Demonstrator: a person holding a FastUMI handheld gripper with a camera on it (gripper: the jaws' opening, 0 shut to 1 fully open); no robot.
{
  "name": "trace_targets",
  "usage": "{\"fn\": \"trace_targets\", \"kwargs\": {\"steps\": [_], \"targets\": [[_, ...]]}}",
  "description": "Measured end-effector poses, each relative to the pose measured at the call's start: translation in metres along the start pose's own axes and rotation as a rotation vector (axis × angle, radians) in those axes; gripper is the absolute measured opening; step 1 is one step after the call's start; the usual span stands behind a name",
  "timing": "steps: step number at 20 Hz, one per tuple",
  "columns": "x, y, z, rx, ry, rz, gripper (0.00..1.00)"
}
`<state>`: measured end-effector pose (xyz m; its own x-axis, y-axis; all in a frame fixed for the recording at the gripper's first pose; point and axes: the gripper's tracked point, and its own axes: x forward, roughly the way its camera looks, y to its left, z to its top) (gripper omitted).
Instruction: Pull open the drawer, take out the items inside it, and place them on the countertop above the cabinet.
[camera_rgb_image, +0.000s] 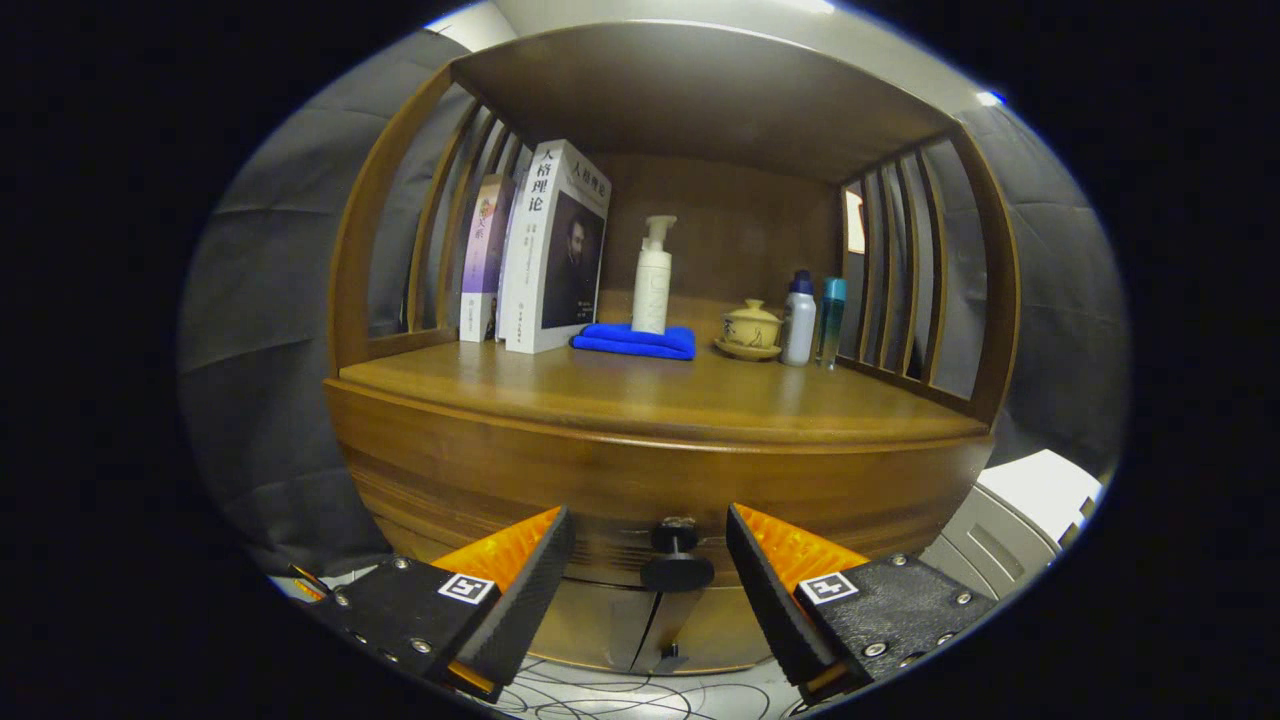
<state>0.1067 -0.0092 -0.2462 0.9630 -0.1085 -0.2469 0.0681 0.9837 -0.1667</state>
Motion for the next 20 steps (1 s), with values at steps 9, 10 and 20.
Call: {"fn": "trace_targets", "kwargs": {"steps": [9, 10, 20], "targets": [[0.01, -0.01, -0.023, 0.061, 0.023, 0.002, 0.65], [0.01, -0.011, -0.026, 0.063, 0.029, 0.0, 0.54], [0.001, -0.013, -0.031, 0.073, 0.0, 0.052, 0.31]]}}
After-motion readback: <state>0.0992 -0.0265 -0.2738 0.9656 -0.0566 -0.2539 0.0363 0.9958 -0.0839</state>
